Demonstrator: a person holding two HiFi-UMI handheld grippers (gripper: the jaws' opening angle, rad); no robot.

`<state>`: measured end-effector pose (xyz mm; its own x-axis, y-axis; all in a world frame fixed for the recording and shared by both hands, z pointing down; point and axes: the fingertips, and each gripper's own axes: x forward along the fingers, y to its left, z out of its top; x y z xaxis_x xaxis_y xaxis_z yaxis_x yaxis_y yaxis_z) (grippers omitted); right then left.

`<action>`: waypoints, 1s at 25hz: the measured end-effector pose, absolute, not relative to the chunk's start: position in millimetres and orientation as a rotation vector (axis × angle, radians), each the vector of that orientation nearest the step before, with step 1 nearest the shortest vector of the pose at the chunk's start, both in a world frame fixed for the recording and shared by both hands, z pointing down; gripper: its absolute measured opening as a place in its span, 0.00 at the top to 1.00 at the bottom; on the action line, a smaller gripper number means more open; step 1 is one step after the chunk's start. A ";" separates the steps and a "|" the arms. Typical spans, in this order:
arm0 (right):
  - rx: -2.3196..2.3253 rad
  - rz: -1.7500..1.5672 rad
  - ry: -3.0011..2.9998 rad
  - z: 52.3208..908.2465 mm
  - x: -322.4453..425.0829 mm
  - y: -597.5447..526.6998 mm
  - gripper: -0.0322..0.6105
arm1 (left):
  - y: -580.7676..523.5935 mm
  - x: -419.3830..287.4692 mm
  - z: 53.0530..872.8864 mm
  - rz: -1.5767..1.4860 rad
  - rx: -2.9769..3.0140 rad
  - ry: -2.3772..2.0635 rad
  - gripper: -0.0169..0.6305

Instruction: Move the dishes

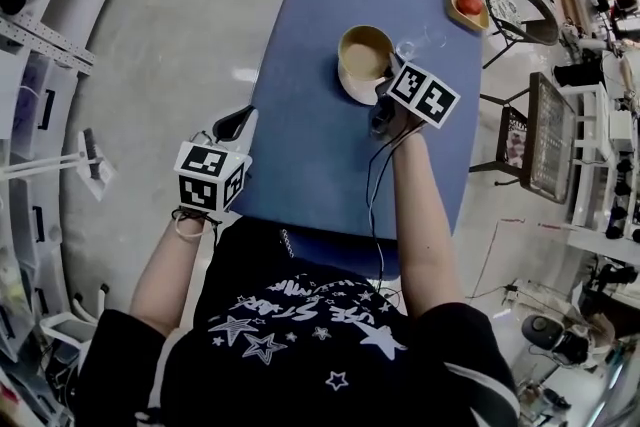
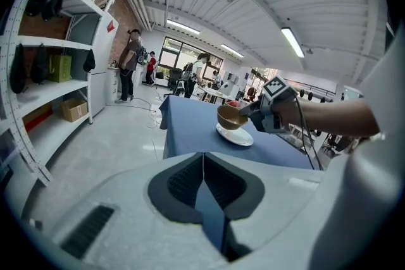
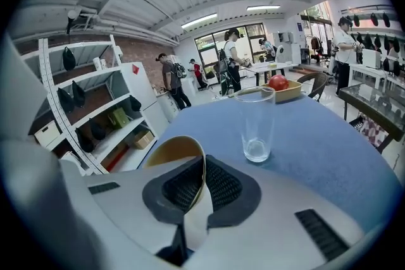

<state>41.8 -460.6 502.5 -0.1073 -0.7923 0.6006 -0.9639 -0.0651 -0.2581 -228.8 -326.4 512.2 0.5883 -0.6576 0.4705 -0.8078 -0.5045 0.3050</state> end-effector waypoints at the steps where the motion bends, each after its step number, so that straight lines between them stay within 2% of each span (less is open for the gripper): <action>1: 1.895 0.937 -1.956 501.6 38.4 -467.4 0.92 | -329.2 -229.8 512.9 0.415 2.333 -1.170 0.94; 11: 1.849 0.968 -2.014 513.8 14.1 -532.1 0.92 | -357.7 -234.4 514.9 0.435 2.359 -1.200 0.94; 25: 1.797 0.953 -2.006 541.2 9.6 -550.1 0.91 | -356.8 -233.8 528.0 0.435 2.307 -1.207 0.94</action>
